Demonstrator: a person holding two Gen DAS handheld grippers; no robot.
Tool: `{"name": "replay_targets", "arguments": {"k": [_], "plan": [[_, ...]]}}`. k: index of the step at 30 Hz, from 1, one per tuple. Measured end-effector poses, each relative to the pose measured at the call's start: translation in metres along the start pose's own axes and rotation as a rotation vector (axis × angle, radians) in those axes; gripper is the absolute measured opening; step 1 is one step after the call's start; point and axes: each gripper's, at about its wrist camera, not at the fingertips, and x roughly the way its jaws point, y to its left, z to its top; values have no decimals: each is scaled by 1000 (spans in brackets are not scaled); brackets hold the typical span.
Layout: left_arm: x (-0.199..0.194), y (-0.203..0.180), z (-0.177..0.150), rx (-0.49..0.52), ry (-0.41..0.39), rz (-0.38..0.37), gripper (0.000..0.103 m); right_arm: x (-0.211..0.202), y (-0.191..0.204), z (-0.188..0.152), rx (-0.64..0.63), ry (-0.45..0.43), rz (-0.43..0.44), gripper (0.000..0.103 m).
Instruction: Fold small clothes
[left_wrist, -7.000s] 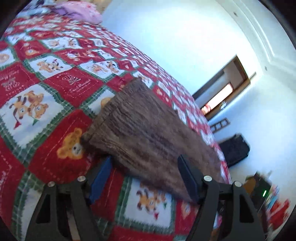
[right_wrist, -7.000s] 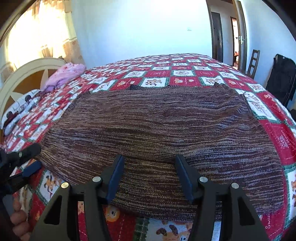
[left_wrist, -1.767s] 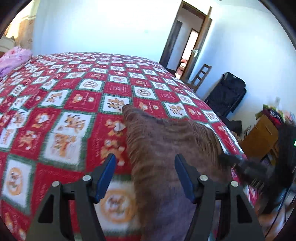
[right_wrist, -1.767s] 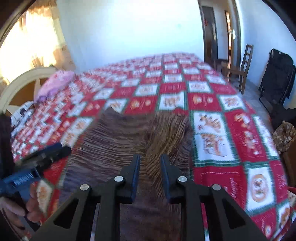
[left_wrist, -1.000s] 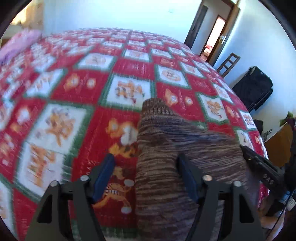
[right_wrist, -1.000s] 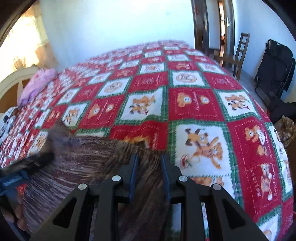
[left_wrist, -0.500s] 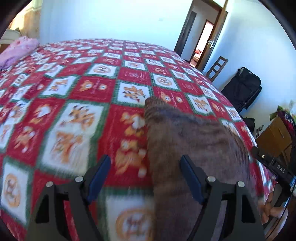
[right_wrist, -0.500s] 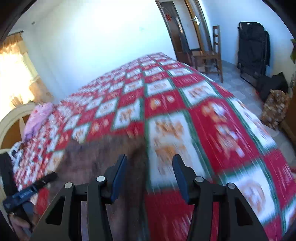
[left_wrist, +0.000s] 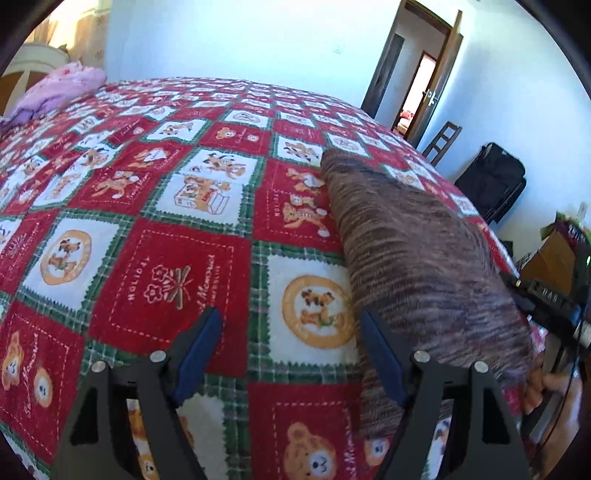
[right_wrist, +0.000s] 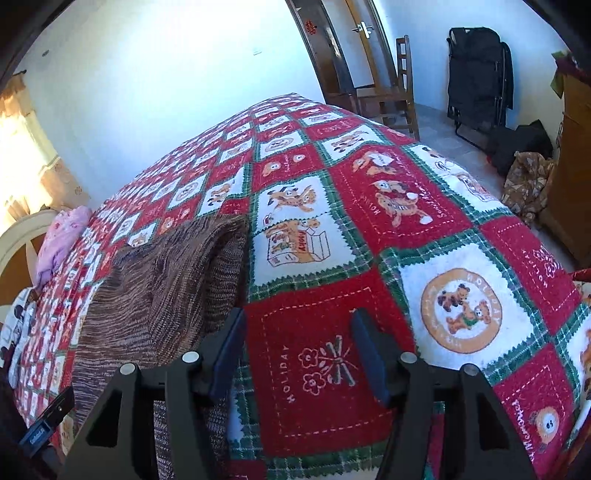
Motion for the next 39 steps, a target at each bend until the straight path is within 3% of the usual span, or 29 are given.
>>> {"name": "replay_targets", "arguments": {"k": [3,6,9,12,14,19,21,22,24,28,34,39], "plan": [[-4,-3,1,11,-2,1,80,0,4,0,-18,-2,-14,62],[-7,-8,11,5,3,-84,80,-5,2,1,13,-22,3,62],[-13,-17,31,24,-61,-119,80,-15,1,4,51,-68,86,62],[-3,-28,51,37,-62,-144,80,-23,5,9,51,-102,151,67],[9,-36,63,28,-45,-176,80,-20,8,14,61,-88,209,76],[61,-46,78,-56,90,-239,79,23,26,38,-5,48,213,77],[73,-46,74,-74,112,-218,78,45,33,34,-8,127,255,77],[80,-45,70,-85,135,-227,78,52,40,28,-39,150,234,78],[78,-46,63,-62,90,-230,80,48,58,22,-161,113,176,80],[77,-49,60,-50,90,-254,86,50,78,15,-255,126,178,80],[77,-41,62,-82,78,-324,93,55,65,22,-176,125,228,80],[77,-47,62,-47,78,-293,90,58,68,21,-186,133,234,78]]}}
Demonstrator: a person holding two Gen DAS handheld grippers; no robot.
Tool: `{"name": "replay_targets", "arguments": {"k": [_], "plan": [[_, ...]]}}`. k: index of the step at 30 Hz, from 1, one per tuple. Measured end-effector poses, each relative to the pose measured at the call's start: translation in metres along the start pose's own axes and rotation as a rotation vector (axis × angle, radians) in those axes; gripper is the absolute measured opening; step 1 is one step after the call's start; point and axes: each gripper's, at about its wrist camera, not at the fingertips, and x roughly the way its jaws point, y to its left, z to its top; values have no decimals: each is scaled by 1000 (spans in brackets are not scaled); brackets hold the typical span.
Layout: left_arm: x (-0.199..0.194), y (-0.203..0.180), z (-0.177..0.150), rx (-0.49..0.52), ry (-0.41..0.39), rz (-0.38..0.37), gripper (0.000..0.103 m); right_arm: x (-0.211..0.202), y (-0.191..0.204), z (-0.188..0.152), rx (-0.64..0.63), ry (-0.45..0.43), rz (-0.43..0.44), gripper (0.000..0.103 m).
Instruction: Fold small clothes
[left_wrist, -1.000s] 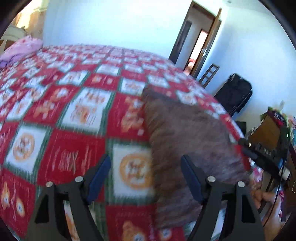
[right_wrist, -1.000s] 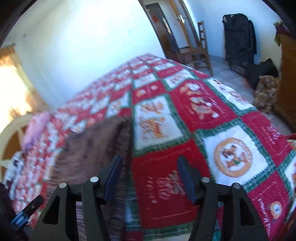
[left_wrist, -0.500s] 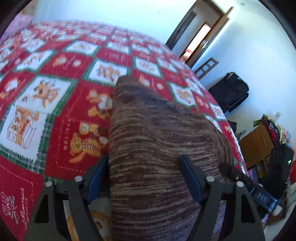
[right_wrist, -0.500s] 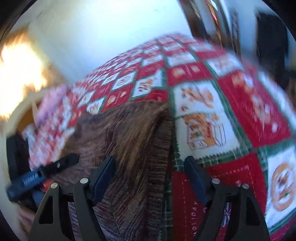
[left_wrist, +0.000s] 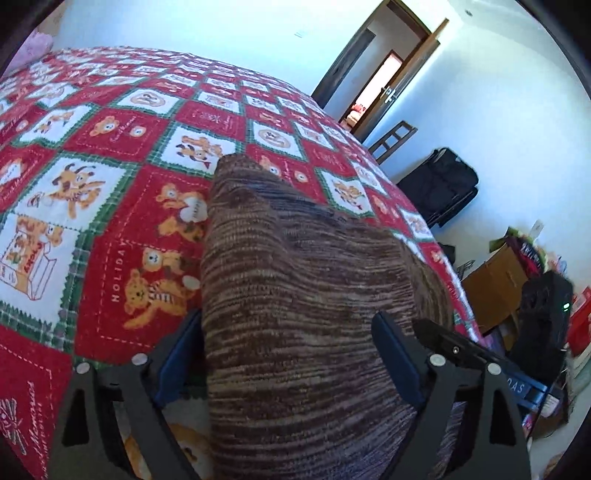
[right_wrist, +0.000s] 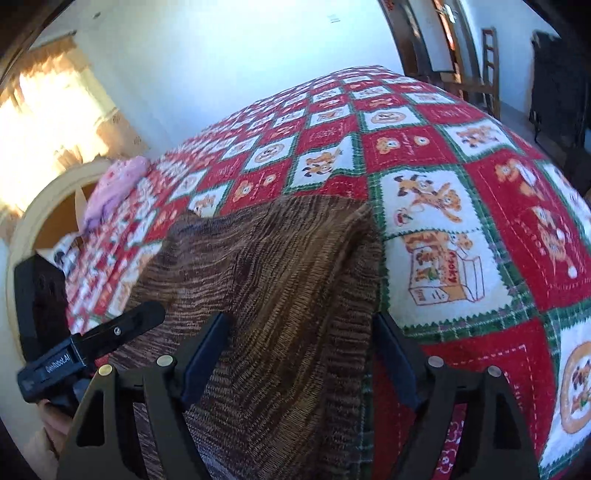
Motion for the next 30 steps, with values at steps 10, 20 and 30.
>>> {"name": "replay_targets", "arguments": {"k": [10,20,30], "plan": [[-2,10,-1,-54,-38,37,44,2,2,-3,24,0,73,44],[2,5,0,-30,-32,53,44,6,0,-1,66,-8,89,40],[-6,-7,-4,28,-78,107,24,1,27,-3,-62,-66,-39,27]]}}
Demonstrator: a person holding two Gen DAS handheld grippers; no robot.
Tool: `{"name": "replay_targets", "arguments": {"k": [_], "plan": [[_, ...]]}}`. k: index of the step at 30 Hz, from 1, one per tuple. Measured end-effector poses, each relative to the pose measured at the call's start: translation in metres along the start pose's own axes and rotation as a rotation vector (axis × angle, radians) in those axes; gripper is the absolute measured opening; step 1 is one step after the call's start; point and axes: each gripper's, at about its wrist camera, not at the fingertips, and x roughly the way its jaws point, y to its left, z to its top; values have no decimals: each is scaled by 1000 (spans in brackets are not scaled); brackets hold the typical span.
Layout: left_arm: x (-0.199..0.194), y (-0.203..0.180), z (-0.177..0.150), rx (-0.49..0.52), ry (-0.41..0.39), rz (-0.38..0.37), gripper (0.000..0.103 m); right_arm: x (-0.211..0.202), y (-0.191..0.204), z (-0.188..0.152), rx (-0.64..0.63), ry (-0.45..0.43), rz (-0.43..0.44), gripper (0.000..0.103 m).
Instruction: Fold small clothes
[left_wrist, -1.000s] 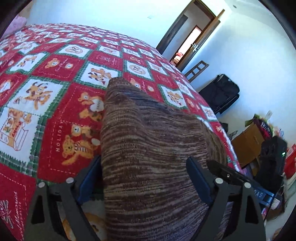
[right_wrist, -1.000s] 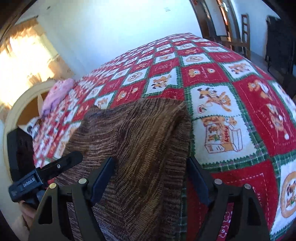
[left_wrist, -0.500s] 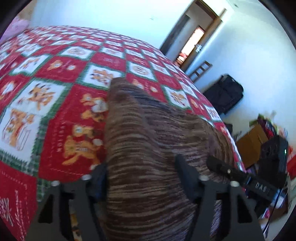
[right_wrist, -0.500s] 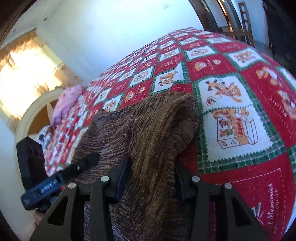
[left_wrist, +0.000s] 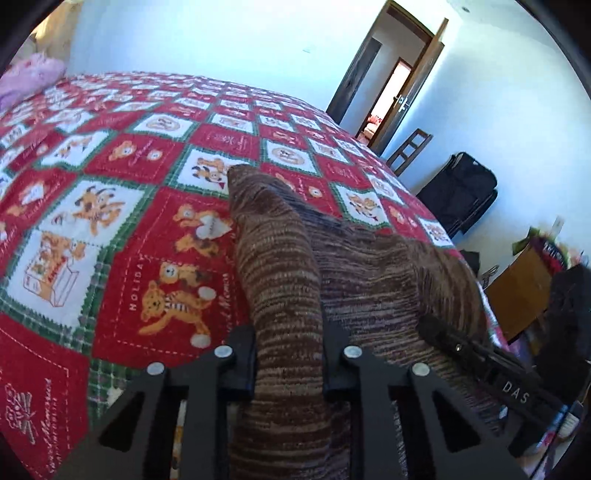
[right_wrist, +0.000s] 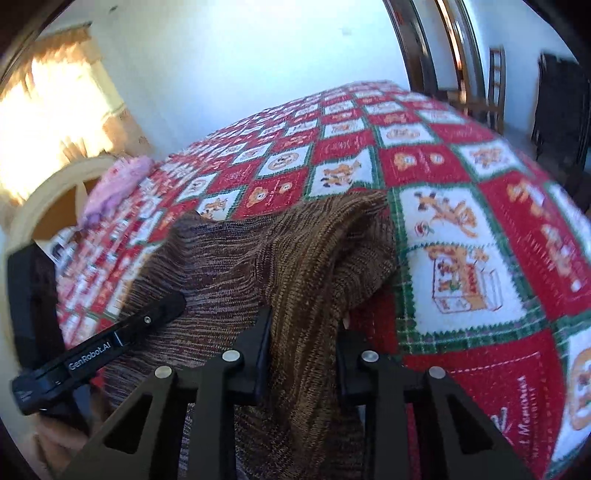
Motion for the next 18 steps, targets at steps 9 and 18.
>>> {"name": "replay_targets", "arguments": {"k": [9,18], "plan": [[-17,-9,-2,22,-47,-5,23,-24,28,-8,-129,-96,-144,24],[-65,-21,-5,68,-94,-16,23,-68,66,-25,-127,-185,-210,23]]}}
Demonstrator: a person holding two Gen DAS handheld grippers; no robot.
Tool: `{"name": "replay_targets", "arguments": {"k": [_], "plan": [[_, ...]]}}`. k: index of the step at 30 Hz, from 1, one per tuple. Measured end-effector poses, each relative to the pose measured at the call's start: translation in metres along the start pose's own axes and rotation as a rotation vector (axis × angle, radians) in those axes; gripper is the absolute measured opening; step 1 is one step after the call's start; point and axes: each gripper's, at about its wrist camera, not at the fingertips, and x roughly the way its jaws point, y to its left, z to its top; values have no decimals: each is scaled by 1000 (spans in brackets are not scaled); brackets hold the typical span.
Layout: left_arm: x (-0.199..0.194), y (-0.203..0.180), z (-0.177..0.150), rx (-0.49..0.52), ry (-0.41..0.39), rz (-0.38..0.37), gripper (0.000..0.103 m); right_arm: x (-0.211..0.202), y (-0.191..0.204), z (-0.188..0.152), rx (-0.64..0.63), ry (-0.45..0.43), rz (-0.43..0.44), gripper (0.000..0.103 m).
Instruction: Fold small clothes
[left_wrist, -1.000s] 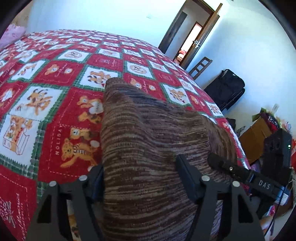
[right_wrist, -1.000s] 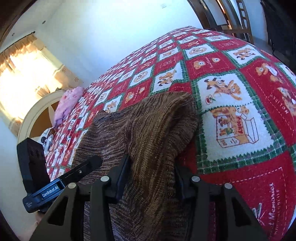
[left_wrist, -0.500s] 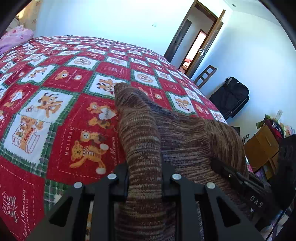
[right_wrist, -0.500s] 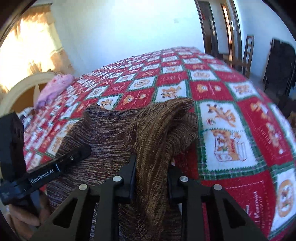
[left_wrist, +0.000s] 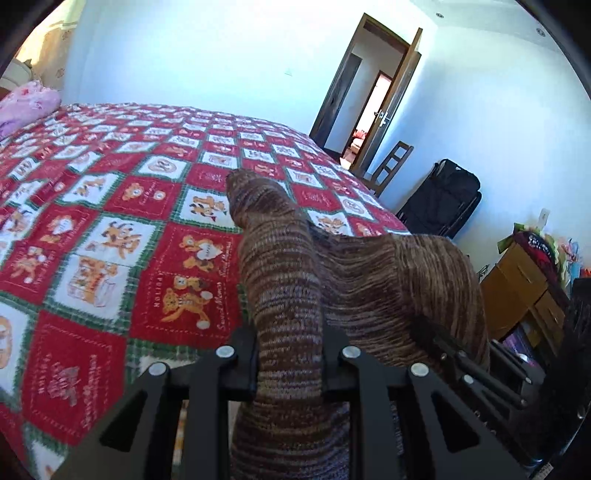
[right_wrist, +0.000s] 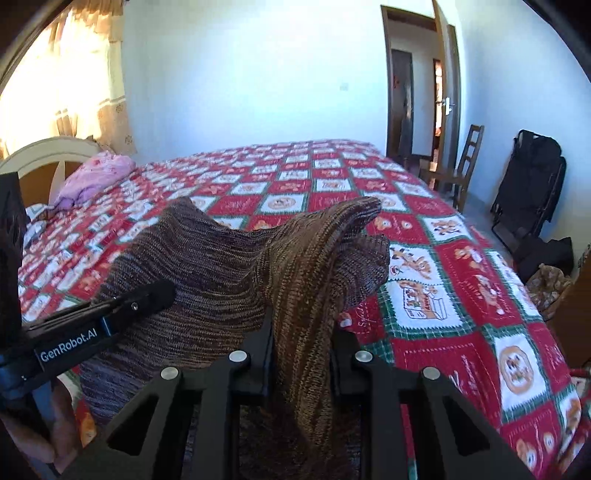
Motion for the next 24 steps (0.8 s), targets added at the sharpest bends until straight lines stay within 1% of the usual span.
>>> {"name": "replay_targets", "arguments": {"k": [3,6,9,17,22,24], "plan": [[-22,-4,-2,49,-36,18,23,-22,10,1,4,-40,-1,23],[-38,1,-1,26,-42,13,23,-44,21,5,15,-74,16,23],[-56,8,-1,14,-52,27,23,-66,35,6,24,-99,42,23],[-103,31,-6,17,-82,82,23,-91,75,-8,70,-99,112,23],[-125,59,-19,-31,-80,95,23,-101,104,-19,68,-88,156,23],[-135,68,-25,-33,-86,115,23,-105,117,-24,56,-84,176,23]]}}
